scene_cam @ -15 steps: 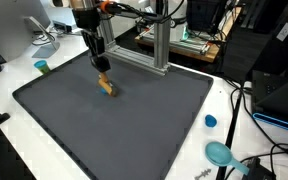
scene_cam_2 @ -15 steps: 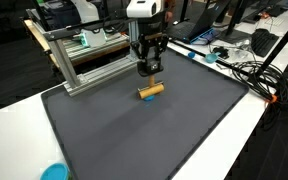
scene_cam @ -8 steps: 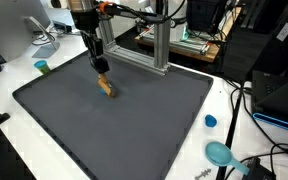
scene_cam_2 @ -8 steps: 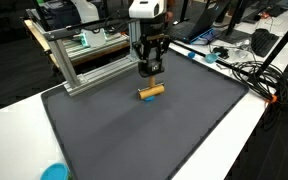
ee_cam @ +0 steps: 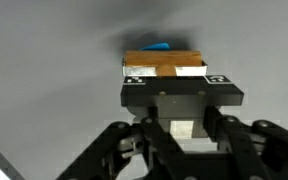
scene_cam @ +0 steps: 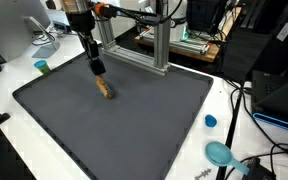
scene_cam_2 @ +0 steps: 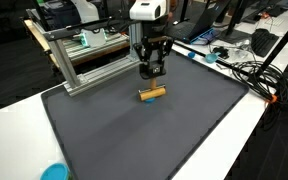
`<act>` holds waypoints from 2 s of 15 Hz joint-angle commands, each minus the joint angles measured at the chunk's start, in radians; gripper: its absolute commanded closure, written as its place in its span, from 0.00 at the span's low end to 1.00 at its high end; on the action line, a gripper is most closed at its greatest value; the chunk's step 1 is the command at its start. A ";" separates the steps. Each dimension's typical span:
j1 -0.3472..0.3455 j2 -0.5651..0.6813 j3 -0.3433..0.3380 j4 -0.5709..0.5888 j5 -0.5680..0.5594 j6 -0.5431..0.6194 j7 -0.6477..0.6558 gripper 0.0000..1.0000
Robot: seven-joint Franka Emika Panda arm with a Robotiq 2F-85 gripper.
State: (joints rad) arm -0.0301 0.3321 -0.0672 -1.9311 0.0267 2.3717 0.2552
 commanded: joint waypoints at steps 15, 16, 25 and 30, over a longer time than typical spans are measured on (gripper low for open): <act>0.021 0.143 -0.077 0.157 -0.073 -0.116 0.164 0.79; 0.028 0.145 -0.084 0.157 -0.083 -0.110 0.187 0.79; 0.015 0.103 -0.054 0.143 -0.021 -0.145 0.143 0.79; -0.007 -0.022 -0.014 0.045 0.033 -0.060 -0.014 0.79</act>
State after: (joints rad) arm -0.0110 0.4067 -0.1150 -1.8058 0.0166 2.2826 0.3448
